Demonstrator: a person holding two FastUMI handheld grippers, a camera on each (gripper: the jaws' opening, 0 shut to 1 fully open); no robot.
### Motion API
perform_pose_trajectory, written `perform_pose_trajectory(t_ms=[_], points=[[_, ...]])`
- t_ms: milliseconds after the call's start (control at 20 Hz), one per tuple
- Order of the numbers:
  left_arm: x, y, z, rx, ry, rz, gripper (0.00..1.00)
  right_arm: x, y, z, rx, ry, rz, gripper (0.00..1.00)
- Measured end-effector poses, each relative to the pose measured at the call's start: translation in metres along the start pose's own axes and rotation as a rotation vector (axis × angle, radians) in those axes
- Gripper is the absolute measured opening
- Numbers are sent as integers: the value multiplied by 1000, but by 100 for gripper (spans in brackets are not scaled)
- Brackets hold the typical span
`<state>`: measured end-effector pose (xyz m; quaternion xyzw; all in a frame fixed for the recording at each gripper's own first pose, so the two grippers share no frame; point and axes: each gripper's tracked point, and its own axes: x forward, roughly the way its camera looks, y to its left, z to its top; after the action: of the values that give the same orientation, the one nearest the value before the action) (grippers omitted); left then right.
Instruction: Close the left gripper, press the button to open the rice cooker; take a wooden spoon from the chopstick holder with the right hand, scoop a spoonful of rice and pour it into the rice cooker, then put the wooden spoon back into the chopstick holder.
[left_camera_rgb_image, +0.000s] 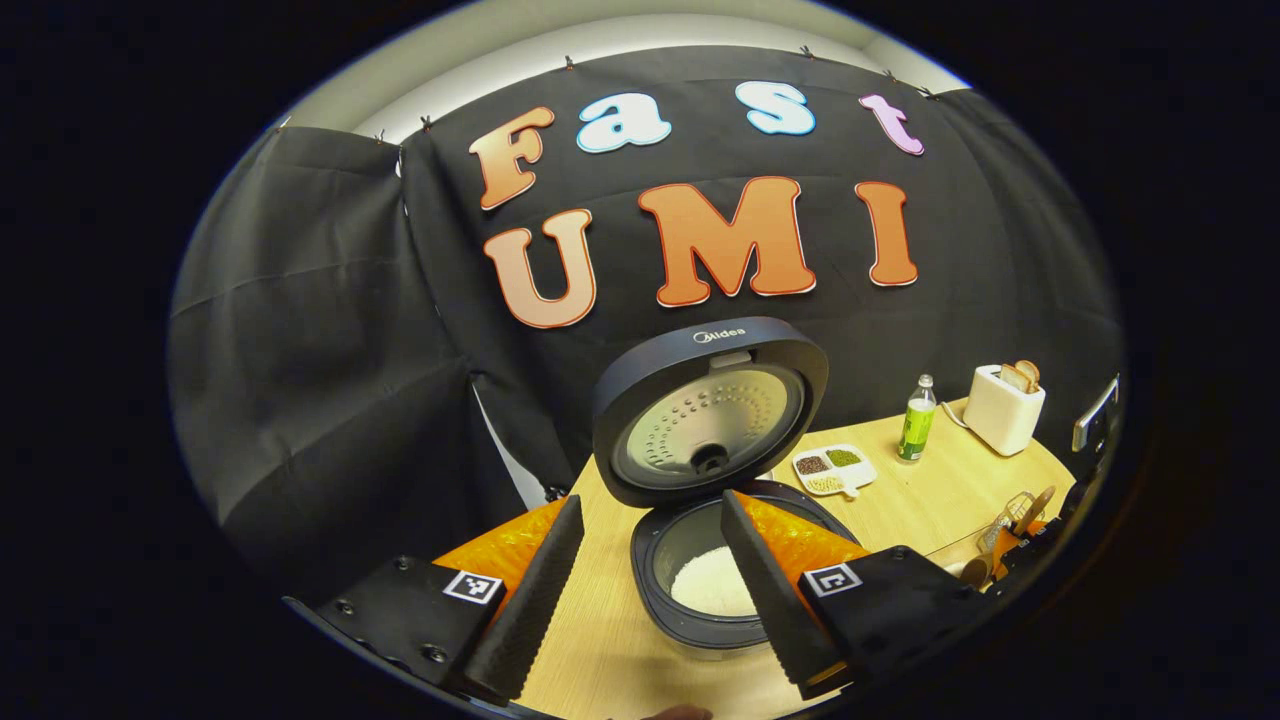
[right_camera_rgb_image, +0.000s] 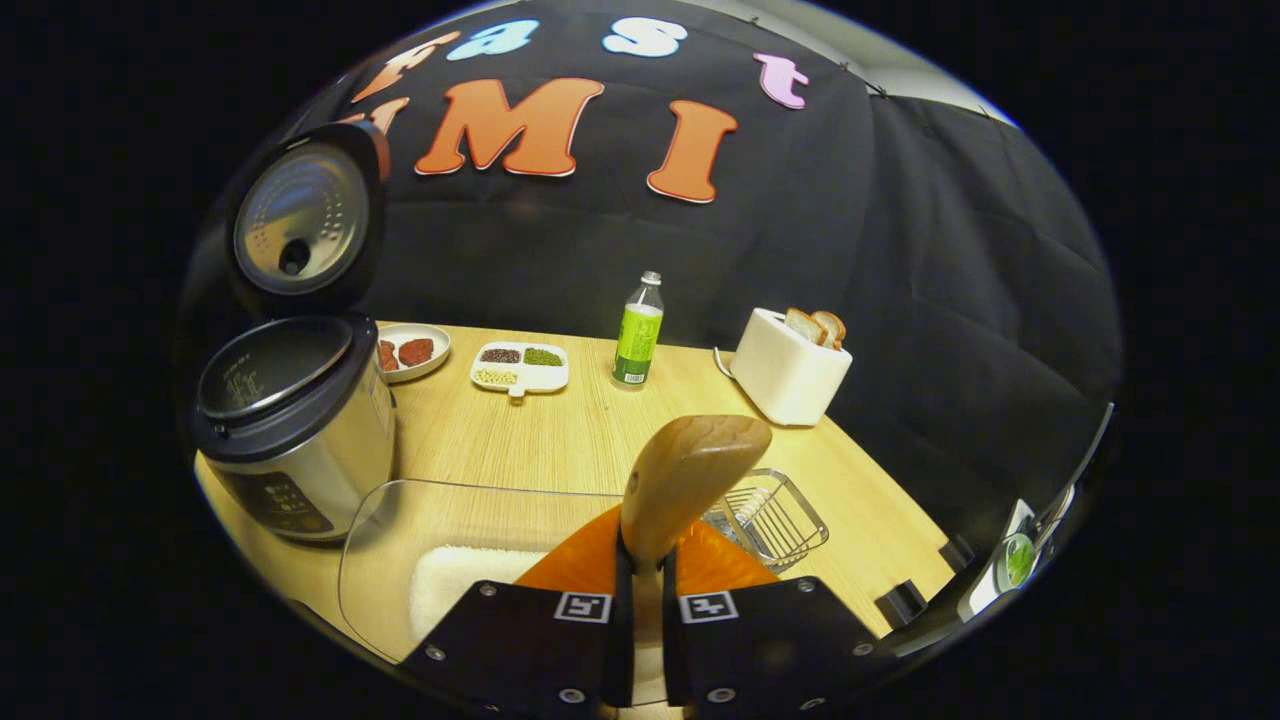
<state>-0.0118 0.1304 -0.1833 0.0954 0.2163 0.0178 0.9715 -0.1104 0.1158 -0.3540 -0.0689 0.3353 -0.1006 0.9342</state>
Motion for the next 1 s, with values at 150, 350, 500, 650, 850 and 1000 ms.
perform_pose_trajectory(t_ms=[150, 350, 500, 650, 850, 1000], points=[[1, 1, -2, 13, 4, -10, 85, -2, 9, -11, 10, 23, 4, 10], [5, 1, -7, 22, 13, -11, 85, -2, 24, -21, -15, 32, 14, 9], [5, 8, -13, 15, 28, -2, 85, -7, 40, -23, 16, 64, 61, 9], [7, 15, -19, 7, 42, 12, 85, -6, 45, -22, 88, 99, 97, 9], [7, 20, -23, -3, 51, 24, 85, -8, 56, -22, 222, 160, 158, 9], [9, 22, -23, 2, 51, 25, 85, -12, 77, -20, 299, 202, 246, 9]])
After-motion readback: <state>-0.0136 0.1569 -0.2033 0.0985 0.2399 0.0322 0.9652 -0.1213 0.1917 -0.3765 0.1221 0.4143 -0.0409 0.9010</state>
